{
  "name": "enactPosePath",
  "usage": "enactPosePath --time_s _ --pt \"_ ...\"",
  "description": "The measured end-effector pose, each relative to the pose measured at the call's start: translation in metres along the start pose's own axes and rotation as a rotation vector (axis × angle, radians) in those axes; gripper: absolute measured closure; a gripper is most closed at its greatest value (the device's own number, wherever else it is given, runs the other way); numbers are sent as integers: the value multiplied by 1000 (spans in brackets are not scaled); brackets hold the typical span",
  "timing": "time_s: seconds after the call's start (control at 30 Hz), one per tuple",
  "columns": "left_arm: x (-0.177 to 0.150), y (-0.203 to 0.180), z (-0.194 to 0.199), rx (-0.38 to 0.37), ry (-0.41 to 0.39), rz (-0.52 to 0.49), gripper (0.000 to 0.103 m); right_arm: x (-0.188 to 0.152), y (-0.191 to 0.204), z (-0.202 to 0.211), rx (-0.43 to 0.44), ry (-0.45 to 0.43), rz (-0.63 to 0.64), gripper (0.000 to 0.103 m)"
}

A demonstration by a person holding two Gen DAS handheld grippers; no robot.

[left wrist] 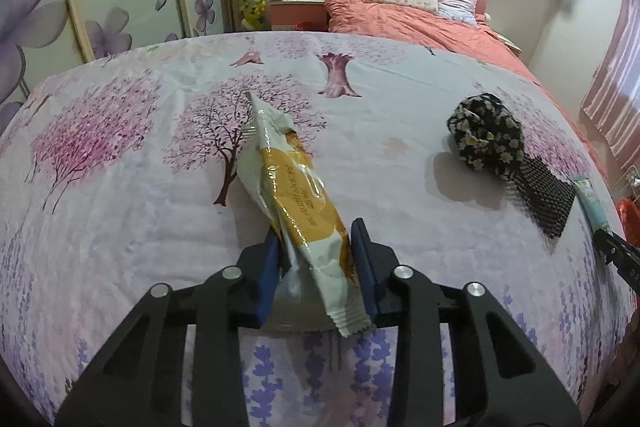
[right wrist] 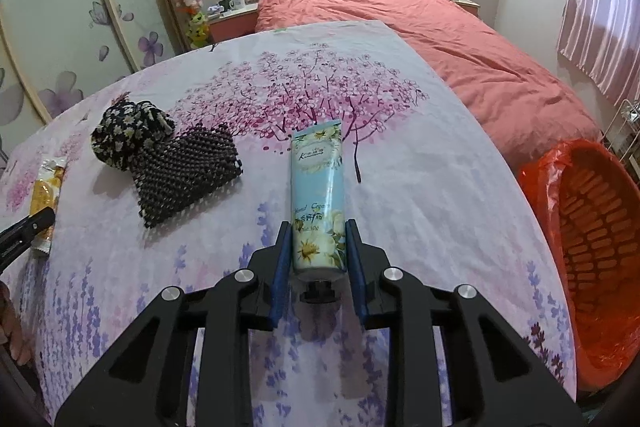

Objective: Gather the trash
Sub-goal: 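Carry wrapper and tube over the orange basket and open both tools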

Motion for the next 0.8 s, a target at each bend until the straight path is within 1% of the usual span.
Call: enactPosePath --time_s 0.2,0.4,0.6,0.8 --pt "-1 -16 12 -21 -23 -44 70 -1 -5 12 23 -18 -29 76" --pt "1 -45 29 -76 -49 -80 70 1 -13 29 45 -52 -50 76" --pt "2 -92 52 -154 -78 -136 70 4 -26 53 78 -93 -86 76" --pt "1 -142 76 -242 -104 -187 70 4 -46 85 65 -158 -100 76"
Point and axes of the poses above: each gripper's, at about its wrist camera, not at the fingertips, and z roughly against the way its jaws point, y to its left, x to its top, the point moved 9 cm from there along -z, roughly the way its jaws point, and after that the axes turned 1 degree about -y, right-handed, at the moved point
